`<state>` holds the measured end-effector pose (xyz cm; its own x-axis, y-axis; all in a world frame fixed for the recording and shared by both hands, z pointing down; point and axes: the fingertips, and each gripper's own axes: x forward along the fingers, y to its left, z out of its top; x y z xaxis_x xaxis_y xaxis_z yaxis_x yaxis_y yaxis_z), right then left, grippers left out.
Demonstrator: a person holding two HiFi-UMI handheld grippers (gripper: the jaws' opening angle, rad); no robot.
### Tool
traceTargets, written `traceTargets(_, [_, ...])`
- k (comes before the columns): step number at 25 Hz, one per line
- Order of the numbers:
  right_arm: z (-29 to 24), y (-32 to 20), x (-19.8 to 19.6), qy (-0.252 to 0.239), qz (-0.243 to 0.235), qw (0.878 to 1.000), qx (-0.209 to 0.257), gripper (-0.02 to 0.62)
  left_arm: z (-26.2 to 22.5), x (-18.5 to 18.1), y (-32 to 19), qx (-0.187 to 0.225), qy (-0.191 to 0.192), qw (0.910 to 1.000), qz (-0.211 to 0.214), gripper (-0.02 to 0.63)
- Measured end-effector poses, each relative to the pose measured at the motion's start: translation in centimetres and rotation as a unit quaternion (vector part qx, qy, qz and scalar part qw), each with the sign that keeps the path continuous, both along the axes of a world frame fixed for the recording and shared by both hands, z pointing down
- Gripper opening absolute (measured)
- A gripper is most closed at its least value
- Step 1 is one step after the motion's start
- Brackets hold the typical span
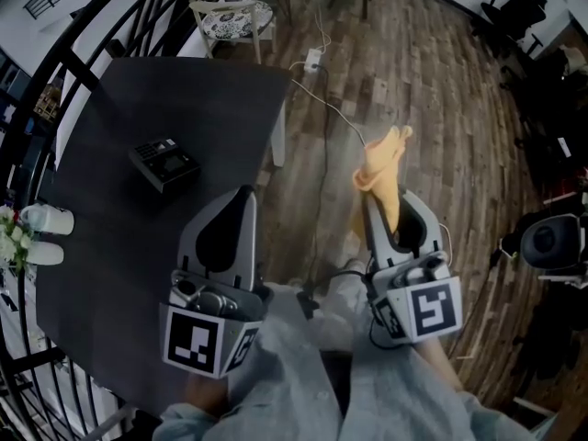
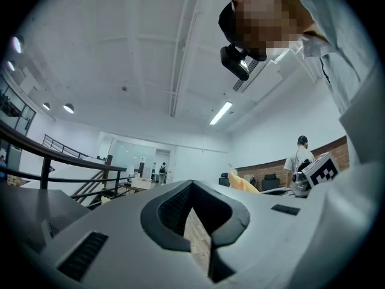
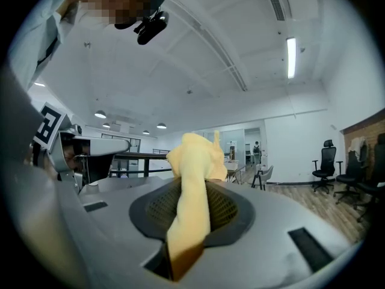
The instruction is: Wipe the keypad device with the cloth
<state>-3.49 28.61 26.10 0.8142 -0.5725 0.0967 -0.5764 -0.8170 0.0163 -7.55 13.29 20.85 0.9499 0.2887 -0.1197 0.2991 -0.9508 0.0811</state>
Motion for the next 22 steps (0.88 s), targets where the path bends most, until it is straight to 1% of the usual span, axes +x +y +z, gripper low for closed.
traceTargets(5, [0.3,-1.4,0.7,-0.003,-0.016,1.000,0.005,0.100,-0.2,-0.2,-1.2,0.007,0.002,0.9999,-0.015,0.012])
traceTargets(13, [0.2,-2.6,3.3,-0.011,-0.053,0.998,0.018,0.100,-0.9,0.5,-2.3,0.011,0.004,0.9978,-0.065,0.012])
traceTargets(17, [0.2,-3.4,5.4,-0.002,-0.086,0.996,0.018,0.100,-1.1,1.8,-2.5,0.013,0.007,0.9955,-0.094,0.012])
traceTargets(22, [0.0,-3.4,8.7,-0.005,-0.124,0.992,0.027,0.100,-1.4,4.6,-1.5,0.020,0.003,0.9918,-0.126,0.012])
